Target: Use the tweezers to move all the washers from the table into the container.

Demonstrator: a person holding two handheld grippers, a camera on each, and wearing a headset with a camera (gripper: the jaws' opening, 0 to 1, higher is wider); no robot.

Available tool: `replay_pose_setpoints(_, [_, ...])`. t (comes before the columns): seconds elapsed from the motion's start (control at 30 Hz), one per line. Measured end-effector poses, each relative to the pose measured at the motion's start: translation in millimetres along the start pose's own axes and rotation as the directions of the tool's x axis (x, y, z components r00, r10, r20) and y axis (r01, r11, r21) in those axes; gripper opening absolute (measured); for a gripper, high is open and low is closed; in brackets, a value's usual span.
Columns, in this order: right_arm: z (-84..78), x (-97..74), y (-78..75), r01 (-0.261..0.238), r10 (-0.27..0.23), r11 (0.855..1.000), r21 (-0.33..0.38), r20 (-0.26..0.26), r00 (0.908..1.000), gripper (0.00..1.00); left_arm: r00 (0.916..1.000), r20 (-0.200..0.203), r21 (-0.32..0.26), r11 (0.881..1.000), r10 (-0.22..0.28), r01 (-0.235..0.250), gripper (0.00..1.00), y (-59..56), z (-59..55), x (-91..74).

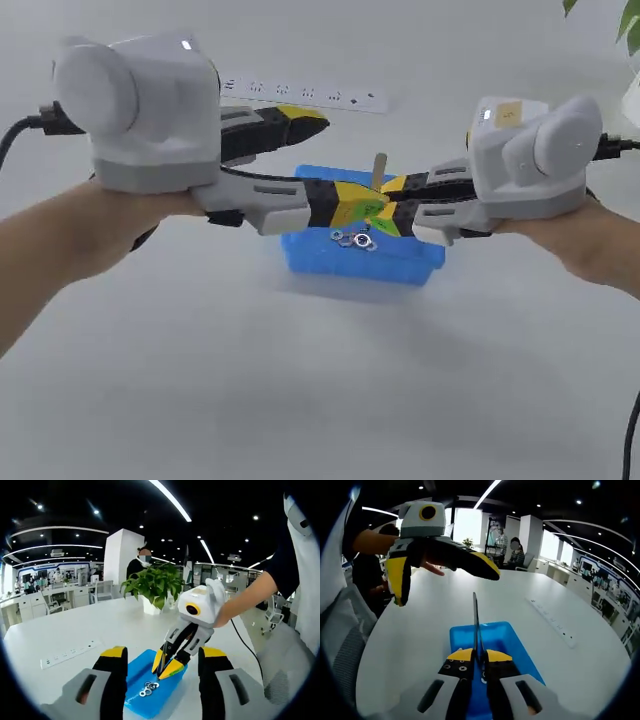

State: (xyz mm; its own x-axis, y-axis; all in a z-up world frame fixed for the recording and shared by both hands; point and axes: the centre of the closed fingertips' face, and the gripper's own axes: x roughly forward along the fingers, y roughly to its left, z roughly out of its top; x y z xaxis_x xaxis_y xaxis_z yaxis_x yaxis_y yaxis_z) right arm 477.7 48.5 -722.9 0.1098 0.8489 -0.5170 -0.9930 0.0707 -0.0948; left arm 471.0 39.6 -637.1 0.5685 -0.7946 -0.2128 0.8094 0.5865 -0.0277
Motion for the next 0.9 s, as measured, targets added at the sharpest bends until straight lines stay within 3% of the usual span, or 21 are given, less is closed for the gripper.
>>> replay_pose_setpoints(0.13, [3.7,-2.4,4.1,-0.008,0.008,1.0,-0.025,-0.003,1.0,0.08,0.9977,-0.045,0.049,0.997,-0.052,0.054,0.42,-4.7,-1.4,13.5])
replay_pose_setpoints(0.27, [9.2,-7.2,7.6,-0.013,0.013,0.999,-0.048,0.001,0.9999,0.08,0.9915,-0.08,0.092,0.99,-0.102,0.11,0.27,-16.3,-0.1,18.2])
replay_pose_setpoints(0.43, [13.9,-11.3,10.4,-0.02,0.02,0.997,-0.072,0.0,0.9998,0.08,0.9887,-0.085,0.11,0.985,-0.124,0.133,0.19,-19.1,0.9,18.5])
replay_pose_setpoints(0.5, [14.2,-12.1,10.8,-0.022,0.022,0.996,-0.085,-0.008,0.9997,0.08,0.9824,-0.103,0.13,0.977,-0.156,0.169,0.07,-23.7,-1.0,17.1])
replay_pose_setpoints(0.6, [15.6,-14.2,13.0,-0.034,0.033,0.995,-0.099,-0.014,0.9994,0.08,0.9732,-0.12,0.152,0.965,-0.196,0.213,0.07,-27.1,-1.6,14.7])
replay_pose_setpoints(0.63, [16.0,-14.4,15.0,-0.039,0.037,0.993,-0.108,-0.017,0.9992,0.08,0.9744,-0.127,0.188,0.96,-0.185,0.207,0.06,-24.9,-0.7,14.5])
replay_pose_setpoints(0.9, [21.2,-21.4,16.5,-0.031,0.029,0.992,-0.121,-0.021,0.9994,0.08,0.9737,-0.127,0.212,0.954,-0.189,0.213,0.05,-25.3,3.8,6.2])
